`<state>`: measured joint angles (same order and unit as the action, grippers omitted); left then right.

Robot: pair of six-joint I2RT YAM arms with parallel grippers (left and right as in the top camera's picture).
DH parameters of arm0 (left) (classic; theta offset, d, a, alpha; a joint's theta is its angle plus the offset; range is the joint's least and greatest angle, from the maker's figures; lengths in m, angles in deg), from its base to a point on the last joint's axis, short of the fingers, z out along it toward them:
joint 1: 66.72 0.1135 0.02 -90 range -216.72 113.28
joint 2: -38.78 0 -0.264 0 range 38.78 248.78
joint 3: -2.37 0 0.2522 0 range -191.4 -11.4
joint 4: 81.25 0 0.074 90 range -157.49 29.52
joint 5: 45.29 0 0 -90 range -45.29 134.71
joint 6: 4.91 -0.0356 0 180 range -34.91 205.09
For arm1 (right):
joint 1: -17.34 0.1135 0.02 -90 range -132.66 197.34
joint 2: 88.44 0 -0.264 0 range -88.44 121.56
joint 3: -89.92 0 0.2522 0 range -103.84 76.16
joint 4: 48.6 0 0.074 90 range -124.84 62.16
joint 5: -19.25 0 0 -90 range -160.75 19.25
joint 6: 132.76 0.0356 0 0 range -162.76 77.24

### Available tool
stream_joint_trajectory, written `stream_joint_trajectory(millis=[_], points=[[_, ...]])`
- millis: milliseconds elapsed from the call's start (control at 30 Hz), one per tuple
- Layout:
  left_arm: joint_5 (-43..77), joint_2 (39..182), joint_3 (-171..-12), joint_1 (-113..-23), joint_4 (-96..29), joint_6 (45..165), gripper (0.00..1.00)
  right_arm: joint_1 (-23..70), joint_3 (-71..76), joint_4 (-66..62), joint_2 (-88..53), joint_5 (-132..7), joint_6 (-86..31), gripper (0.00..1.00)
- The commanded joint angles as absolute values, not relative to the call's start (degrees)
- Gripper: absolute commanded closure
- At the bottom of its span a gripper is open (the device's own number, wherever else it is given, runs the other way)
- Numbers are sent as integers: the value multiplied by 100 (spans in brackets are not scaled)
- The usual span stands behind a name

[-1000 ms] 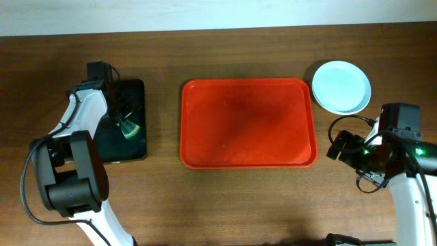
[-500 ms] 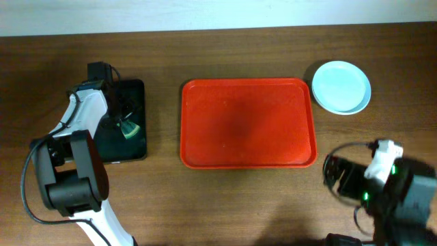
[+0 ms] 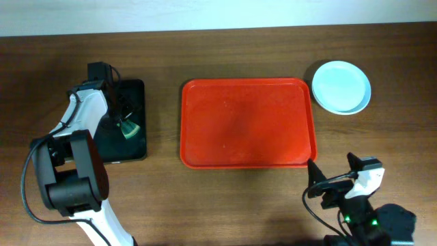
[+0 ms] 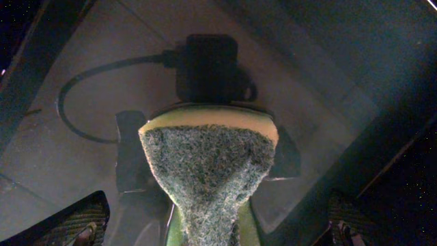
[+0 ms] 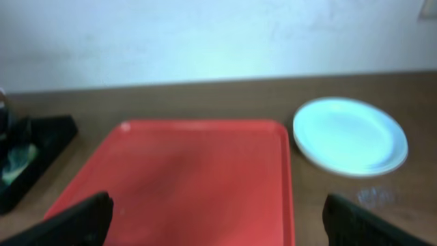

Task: Clean dirty plates on tray and stack at the side

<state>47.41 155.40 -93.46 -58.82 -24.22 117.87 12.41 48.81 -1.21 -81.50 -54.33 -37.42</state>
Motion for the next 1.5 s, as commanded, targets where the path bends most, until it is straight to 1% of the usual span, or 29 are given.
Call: stream_joint_trajectory(millis=[0, 133, 300, 433, 633, 1200, 1300, 1400, 1467], points=[[4704, 15590, -9361, -5841, -2420, 11760, 1, 1293, 5434, -639, -8487, -5337, -3785, 2], [4704, 15590, -9361, -5841, -2418, 11760, 1, 1311, 5908, -1111, -8826, -5345, -3788, 2], [4702, 15590, -9361, -5841, -2420, 11760, 1, 1509, 6435, -1909, -8826, -5520, -3788, 1], [4704, 15590, -9361, -5841, -2420, 11760, 1, 1781, 6791, -2222, -8826, -6069, -3788, 1], [4704, 15590, -9361, -5841, -2420, 11760, 1, 1888, 7556, -3129, -8826, -6156, -3785, 2], [4704, 15590, -9361, -5834, -2420, 11760, 1, 1888, 7584, -3035, -8826, -6893, -3781, 1], [4704, 15590, -9361, -5834, -2418, 11760, 1, 1881, 7584, -3015, -8826, -7151, -3416, 2], [4704, 15590, -9361, -5830, -2420, 11760, 1, 1883, 7584, -3015, -8826, -7144, -3425, 1], [4704, 15590, -9361, -5836, -2420, 11760, 1, 1883, 7584, -3013, -8826, -7144, -3630, 2]])
